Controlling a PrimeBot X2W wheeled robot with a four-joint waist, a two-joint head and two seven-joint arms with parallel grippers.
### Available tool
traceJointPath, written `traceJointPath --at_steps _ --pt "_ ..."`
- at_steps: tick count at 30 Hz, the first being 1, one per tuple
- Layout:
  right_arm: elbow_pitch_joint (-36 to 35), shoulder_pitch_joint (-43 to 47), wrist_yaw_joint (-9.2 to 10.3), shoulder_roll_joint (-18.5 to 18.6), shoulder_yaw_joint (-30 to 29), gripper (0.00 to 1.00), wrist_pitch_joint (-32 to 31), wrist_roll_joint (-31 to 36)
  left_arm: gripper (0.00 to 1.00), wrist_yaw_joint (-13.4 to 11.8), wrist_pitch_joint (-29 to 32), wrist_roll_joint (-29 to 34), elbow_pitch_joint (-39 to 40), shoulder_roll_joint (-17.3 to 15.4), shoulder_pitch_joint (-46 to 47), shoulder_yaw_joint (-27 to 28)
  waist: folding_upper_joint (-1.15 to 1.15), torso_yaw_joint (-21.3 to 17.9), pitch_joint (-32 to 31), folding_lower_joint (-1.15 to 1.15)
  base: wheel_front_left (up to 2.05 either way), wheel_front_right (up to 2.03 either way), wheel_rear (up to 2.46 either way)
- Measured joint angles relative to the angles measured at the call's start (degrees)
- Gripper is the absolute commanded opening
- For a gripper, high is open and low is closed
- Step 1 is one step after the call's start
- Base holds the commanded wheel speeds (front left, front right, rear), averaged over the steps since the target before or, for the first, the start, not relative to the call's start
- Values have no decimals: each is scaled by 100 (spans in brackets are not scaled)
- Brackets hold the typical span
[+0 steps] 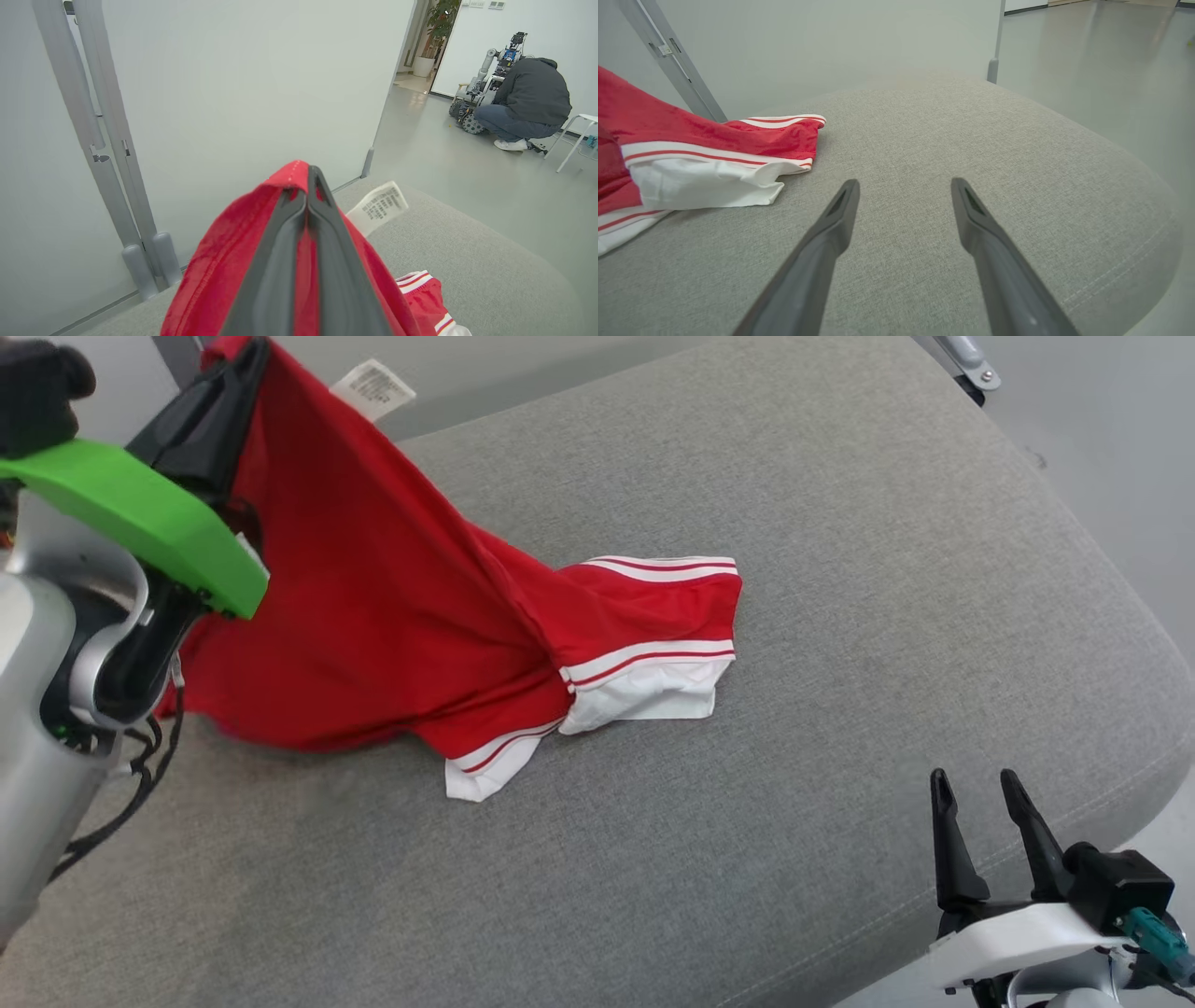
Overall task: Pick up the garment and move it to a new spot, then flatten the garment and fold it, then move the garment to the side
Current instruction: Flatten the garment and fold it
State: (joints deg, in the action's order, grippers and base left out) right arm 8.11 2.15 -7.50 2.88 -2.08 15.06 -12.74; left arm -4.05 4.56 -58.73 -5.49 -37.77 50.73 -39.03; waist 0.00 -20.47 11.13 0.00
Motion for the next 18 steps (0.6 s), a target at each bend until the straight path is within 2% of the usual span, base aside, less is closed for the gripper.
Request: traceJointPath --at_steps 3,6,8,11,14,18 --pt "41 64 1 -1 -38 100 0 -32 0 372 -428 233 -264 154 222 -34 0 -33 51 0 0 0 0" --pt "62 124 1 -4 -99 100 0 -16 0 609 -944 511 -345 89 60 -108 0 3 29 0 0 0 0" --pt "59 152 0 1 -175 100 0 32 0 614 -1234 699 -210 -104 -339 -211 0 59 1 0 0 0 0" --pt "13 231 1 -3 -263 100 0 159 0 588 -1599 452 257 -256 -1416 -231 0 213 -50 0 0 0 0" --pt "-37 280 1 0 -367 100 0 290 0 405 -1837 156 772 -524 -2633 -164 0 461 -103 0 0 0 0" --pt "-81 253 1 0 -413 100 0 386 0 245 -1936 -26 1039 -465 -4044 -47 0 811 -129 0 0 0 0"
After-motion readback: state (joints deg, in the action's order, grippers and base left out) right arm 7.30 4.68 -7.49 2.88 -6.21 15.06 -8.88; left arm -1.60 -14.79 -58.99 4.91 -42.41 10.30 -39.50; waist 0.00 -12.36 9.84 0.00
